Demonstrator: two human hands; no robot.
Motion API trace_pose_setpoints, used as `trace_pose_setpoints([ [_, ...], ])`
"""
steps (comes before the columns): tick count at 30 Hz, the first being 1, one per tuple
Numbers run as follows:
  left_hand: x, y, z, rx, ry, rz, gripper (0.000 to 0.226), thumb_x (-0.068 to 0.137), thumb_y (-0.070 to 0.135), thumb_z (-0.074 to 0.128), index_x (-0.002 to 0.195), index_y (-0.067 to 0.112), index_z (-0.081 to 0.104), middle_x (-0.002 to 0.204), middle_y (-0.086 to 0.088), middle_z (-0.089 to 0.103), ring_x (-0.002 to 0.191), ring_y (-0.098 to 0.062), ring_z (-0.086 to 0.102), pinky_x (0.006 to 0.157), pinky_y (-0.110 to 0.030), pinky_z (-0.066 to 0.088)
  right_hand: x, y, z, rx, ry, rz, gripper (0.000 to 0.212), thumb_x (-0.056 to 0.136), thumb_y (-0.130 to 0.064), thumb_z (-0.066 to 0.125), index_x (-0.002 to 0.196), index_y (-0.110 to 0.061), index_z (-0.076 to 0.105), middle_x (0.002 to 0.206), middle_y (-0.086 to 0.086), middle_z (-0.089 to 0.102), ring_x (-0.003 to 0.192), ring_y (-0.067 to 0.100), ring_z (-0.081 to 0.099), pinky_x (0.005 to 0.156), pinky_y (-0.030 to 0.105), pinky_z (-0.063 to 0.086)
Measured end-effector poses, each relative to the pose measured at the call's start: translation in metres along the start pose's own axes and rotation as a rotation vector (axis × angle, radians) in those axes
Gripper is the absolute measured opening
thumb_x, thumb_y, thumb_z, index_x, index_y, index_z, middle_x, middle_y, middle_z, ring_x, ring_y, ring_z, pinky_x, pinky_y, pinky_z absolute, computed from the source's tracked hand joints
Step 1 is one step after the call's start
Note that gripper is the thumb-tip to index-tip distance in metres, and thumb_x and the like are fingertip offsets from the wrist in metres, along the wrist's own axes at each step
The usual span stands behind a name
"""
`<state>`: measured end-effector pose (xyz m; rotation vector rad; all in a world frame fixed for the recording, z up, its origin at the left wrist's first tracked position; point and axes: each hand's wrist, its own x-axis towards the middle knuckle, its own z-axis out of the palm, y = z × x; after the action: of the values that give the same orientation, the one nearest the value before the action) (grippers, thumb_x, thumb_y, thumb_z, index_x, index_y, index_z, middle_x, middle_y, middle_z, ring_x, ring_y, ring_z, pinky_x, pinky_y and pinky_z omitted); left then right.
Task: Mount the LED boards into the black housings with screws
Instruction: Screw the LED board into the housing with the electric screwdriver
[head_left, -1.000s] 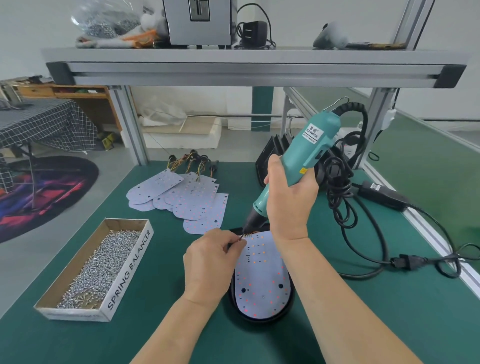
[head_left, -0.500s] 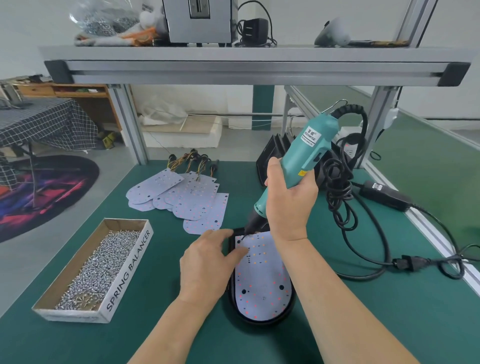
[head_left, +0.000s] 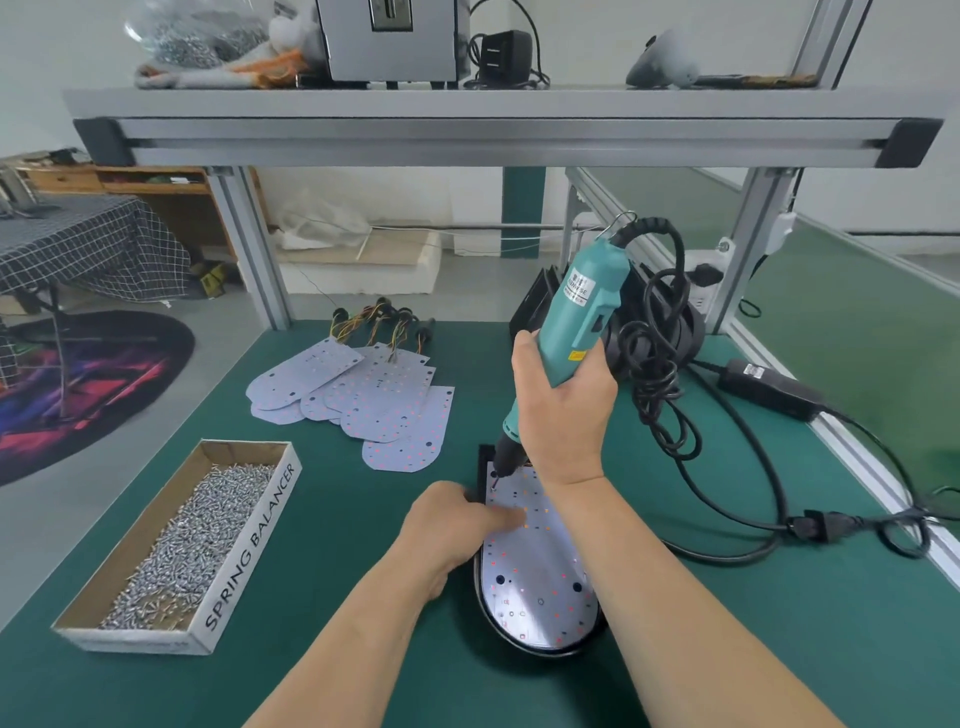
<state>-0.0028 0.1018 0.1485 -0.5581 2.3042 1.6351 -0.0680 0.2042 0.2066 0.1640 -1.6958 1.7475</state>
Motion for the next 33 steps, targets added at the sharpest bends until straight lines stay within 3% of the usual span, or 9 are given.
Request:
trace_pose_setpoints([
  [1,0.001,-0.001,0.001,-0.012,-0.015,0.006,0.041,0.056,0.035,0.081,0.086,0.008,0.076,0.085,-0.001,0.078,0.083,-0.024,0.074,0.083,-0.040,0.059,0.000,0.000,0.000,-0.001,-0.001,-0.006,0.024,0.082,-0.033,0.067,0.077,-0.018,0.048,0.059,-0.015,0.053,0.052,0.010,0.048,0.056,0.028,0.045],
  [3,0.001,-0.002,0.002,-0.023,-0.040,0.017,0.027,0.060,0.031,0.081,0.080,0.014,0.078,0.081,0.003,0.078,0.084,-0.021,0.075,0.089,-0.042,0.058,0.000,0.001,-0.001,-0.006,-0.006,-0.017,0.025,0.081,-0.036,0.066,0.077,-0.019,0.048,0.059,-0.016,0.053,0.052,0.008,0.048,0.055,0.026,0.044],
  [10,-0.001,-0.001,0.002,-0.056,-0.039,0.006,0.039,0.052,0.035,0.080,0.084,0.013,0.078,0.084,0.001,0.078,0.087,-0.023,0.075,0.092,-0.045,0.057,0.000,0.003,0.000,-0.004,-0.026,-0.023,0.026,0.081,-0.037,0.065,0.079,-0.018,0.049,0.059,-0.015,0.052,0.052,0.009,0.049,0.055,0.028,0.046],
  [18,0.000,-0.002,0.003,-0.077,-0.038,0.004,0.034,0.053,0.032,0.079,0.082,0.015,0.078,0.082,0.003,0.078,0.084,-0.021,0.075,0.091,-0.045,0.057,-0.004,0.003,0.003,-0.014,-0.052,-0.033,0.027,0.082,-0.036,0.067,0.080,-0.013,0.052,0.059,-0.012,0.052,0.053,0.014,0.051,0.056,0.040,0.050],
  [22,-0.001,-0.003,0.005,-0.104,-0.009,0.002,0.035,0.052,0.031,0.079,0.083,0.014,0.078,0.081,0.002,0.078,0.084,-0.022,0.075,0.090,-0.045,0.058,-0.005,0.002,0.005,-0.006,-0.063,-0.022,0.025,0.080,-0.038,0.066,0.075,-0.024,0.046,0.056,-0.013,0.050,0.051,0.015,0.049,0.053,0.038,0.047],
  [28,-0.003,-0.004,0.009,-0.111,0.026,0.004,0.033,0.051,0.032,0.078,0.079,0.016,0.078,0.081,0.002,0.078,0.085,-0.023,0.074,0.089,-0.045,0.058,-0.007,0.011,0.004,0.028,-0.032,0.101,0.023,0.080,-0.032,0.067,0.073,-0.025,0.046,0.055,-0.017,0.051,0.051,0.012,0.047,0.055,0.036,0.046],
  [33,-0.004,-0.004,0.008,-0.116,0.033,0.009,0.028,0.052,0.031,0.079,0.076,0.017,0.078,0.079,0.001,0.077,0.084,-0.023,0.074,0.088,-0.045,0.058,-0.016,0.007,0.003,0.012,-0.033,0.024,0.023,0.082,-0.033,0.069,0.076,-0.029,0.047,0.058,-0.016,0.053,0.052,0.011,0.049,0.056,0.036,0.048],
])
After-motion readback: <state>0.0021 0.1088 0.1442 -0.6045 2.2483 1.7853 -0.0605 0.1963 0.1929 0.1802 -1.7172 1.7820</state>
